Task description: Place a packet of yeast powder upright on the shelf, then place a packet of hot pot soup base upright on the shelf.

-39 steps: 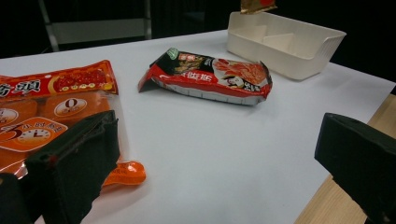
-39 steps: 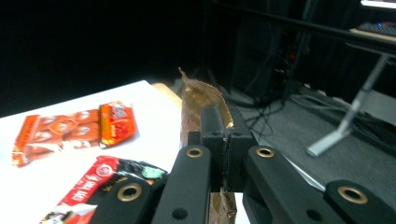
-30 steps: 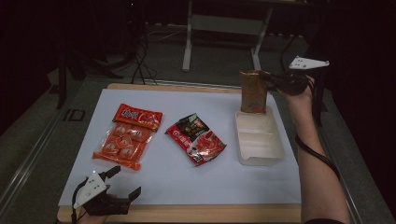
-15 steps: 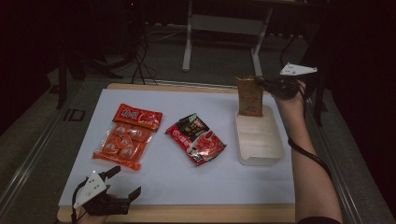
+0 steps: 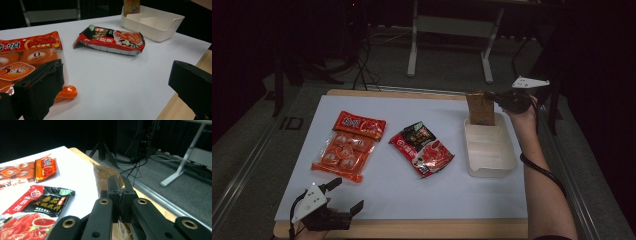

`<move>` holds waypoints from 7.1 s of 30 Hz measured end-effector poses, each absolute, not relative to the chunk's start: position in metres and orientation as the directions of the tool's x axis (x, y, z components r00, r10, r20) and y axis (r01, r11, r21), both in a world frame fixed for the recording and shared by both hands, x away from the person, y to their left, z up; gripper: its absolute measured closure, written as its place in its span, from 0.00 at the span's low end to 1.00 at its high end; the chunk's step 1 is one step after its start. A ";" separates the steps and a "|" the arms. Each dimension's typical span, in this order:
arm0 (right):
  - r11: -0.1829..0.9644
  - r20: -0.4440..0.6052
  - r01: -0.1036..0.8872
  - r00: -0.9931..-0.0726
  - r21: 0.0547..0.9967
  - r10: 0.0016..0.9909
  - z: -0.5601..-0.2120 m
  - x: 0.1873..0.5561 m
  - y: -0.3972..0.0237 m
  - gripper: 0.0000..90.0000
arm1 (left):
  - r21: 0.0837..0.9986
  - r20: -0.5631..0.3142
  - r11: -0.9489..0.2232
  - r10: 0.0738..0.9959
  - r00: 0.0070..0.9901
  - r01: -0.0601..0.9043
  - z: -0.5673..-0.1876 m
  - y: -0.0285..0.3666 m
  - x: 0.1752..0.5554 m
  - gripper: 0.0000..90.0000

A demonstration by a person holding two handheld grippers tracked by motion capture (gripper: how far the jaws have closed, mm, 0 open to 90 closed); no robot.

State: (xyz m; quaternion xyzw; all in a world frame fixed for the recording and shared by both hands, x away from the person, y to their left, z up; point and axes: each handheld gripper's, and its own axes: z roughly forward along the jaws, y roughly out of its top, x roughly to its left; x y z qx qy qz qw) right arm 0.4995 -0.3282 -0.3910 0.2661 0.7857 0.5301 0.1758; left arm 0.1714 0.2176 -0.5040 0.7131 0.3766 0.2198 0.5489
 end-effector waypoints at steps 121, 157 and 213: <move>0.131 0.098 0.216 -0.800 0.968 0.592 -0.425 0.256 -0.308 0.16 | 0.842 -0.060 -0.404 0.586 0.808 0.356 -0.478 0.017 0.339 0.93; 0.146 0.106 0.223 -0.822 0.964 0.559 -0.432 0.256 -0.311 0.17 | 0.613 -0.065 -0.600 0.610 0.790 0.514 -0.510 -0.075 0.418 1.00; 0.143 0.077 0.195 -0.811 0.970 0.579 -0.430 0.255 -0.305 0.16 | 0.721 -0.173 -0.389 0.700 0.693 0.573 -0.492 0.054 0.387 1.00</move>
